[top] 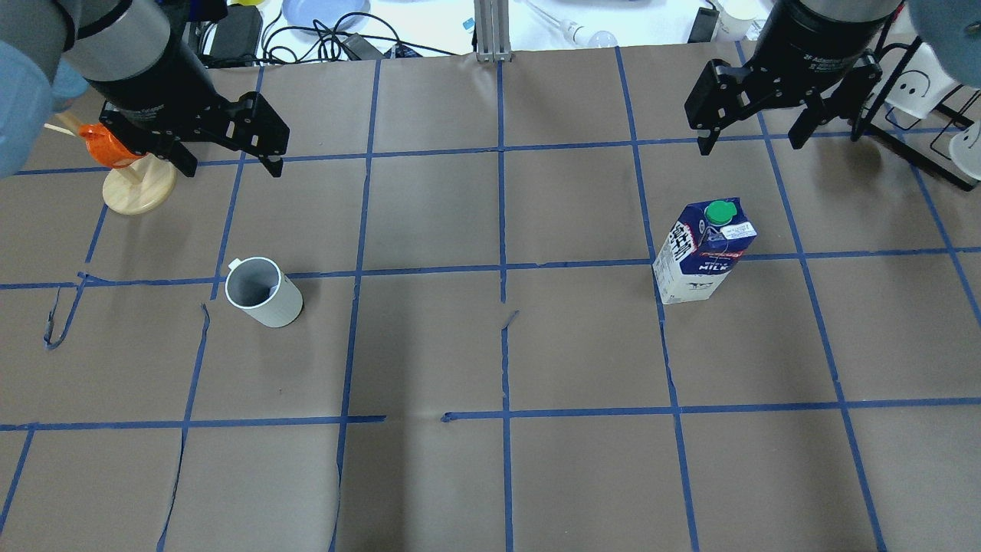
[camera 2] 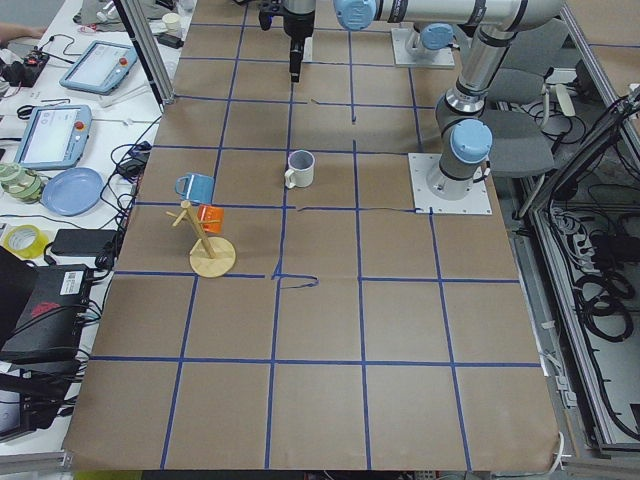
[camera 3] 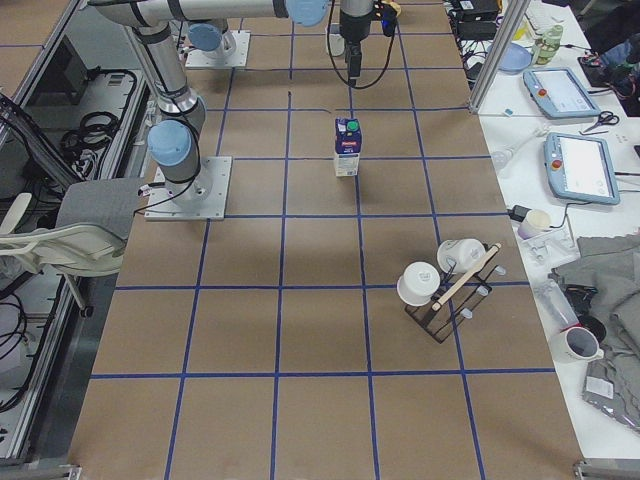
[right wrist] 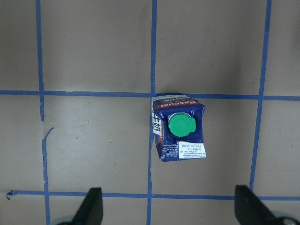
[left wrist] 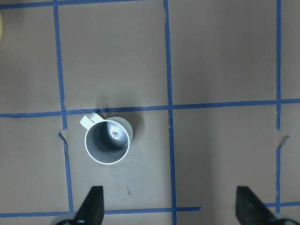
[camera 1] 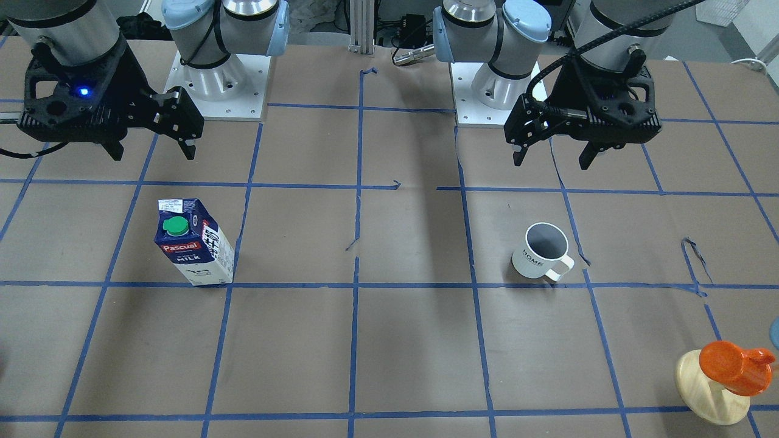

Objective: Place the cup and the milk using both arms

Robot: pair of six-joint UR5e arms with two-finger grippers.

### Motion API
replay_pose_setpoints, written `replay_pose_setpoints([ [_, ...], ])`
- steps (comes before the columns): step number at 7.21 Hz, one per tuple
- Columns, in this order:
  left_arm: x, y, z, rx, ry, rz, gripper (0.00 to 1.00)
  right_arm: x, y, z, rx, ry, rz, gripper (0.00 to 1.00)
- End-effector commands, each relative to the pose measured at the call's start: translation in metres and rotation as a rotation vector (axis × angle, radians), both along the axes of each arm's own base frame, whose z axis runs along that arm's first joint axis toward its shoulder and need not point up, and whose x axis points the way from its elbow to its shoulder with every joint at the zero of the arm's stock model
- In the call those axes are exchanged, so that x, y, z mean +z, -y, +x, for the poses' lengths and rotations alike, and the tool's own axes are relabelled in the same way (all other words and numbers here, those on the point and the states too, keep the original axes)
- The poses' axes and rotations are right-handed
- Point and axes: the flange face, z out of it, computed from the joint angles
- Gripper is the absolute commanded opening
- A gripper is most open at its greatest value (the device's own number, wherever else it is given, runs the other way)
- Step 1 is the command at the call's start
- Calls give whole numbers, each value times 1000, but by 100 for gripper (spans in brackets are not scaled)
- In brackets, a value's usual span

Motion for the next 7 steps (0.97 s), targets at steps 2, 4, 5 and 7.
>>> replay_pose_setpoints([
  [2,-1,0,0,-1,1,1,100,0,0,0,0,-1,0,100],
  [4,-1,0,0,0,2,1,100,-1,0,0,0,-1,2,100],
  [5,-1,0,0,0,2,3,100,-1,0,0,0,-1,2,100],
  [7,0,1,0,-5,0,-3,100,-1,0,0,0,-1,2,100],
])
